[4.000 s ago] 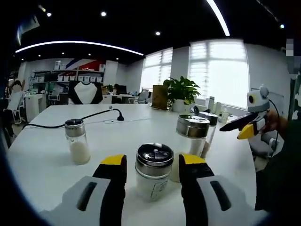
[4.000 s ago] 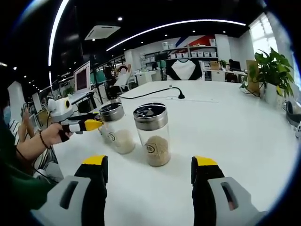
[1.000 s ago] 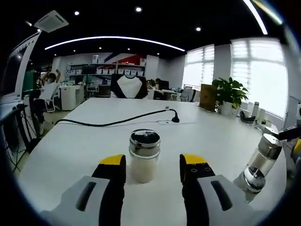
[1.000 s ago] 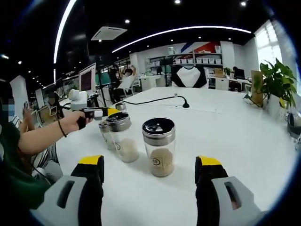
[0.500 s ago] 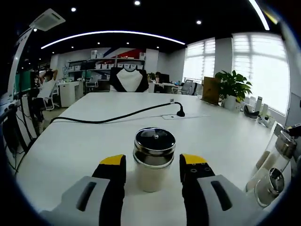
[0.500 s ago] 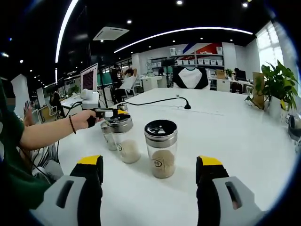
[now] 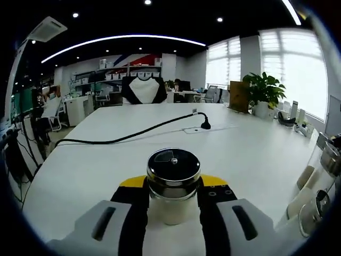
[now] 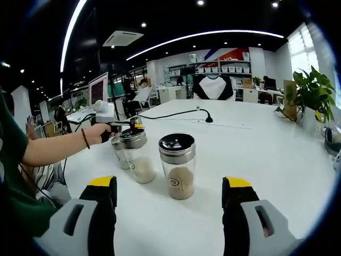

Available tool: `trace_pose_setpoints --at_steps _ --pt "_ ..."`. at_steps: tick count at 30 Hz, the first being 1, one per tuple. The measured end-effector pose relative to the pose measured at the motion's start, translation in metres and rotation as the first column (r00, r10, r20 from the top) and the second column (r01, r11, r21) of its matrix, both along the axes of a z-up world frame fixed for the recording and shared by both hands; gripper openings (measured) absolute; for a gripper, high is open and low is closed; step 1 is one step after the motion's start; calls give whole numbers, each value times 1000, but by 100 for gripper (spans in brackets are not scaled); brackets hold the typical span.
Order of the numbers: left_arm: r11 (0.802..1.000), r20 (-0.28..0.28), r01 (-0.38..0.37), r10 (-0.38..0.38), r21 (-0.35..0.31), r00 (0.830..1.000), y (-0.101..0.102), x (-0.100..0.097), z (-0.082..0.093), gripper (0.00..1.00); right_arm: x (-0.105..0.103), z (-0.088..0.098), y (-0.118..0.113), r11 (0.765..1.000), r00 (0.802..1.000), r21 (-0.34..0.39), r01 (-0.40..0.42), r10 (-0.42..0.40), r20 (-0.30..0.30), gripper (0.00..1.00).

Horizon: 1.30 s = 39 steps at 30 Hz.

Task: Rotate the seasoning bottle until the label or dispensing opening points toward the visible target arrow and the bottle remains upright within the marked orientation range

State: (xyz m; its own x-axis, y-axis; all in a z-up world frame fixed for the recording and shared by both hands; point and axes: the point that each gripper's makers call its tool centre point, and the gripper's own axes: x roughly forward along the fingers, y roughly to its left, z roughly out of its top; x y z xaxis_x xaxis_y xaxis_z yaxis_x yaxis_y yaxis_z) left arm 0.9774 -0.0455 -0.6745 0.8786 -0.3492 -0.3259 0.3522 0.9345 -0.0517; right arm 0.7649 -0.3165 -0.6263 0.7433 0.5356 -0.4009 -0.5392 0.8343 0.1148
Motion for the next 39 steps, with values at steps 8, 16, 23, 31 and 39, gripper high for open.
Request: trace_pose_setpoints --at_steps 8,16,23,31,39 --pt "1000 2 -1 1 4 1000 0 -1 0 37 -1 1 2 1000 1000 5 -2 2 3 83" --pt "1000 16 1 -1 18 1000 3 -8 1 37 -3 -1 -1 1000 1000 0 3 -3 -1 83" --pt "1000 12 -2 2 16 1000 7 -18 0 37 -3 -1 0 1000 1000 6 5 -5 -2 82" --pt "1000 15 5 -5 15 1000 8 -36 -1 37 -3 0 2 1000 1000 3 -4 4 1 82" --pt "1000 9 -5 5 -1 1000 7 -56 -3 37 -5 0 1 1000 1000 0 -5 5 1 82"
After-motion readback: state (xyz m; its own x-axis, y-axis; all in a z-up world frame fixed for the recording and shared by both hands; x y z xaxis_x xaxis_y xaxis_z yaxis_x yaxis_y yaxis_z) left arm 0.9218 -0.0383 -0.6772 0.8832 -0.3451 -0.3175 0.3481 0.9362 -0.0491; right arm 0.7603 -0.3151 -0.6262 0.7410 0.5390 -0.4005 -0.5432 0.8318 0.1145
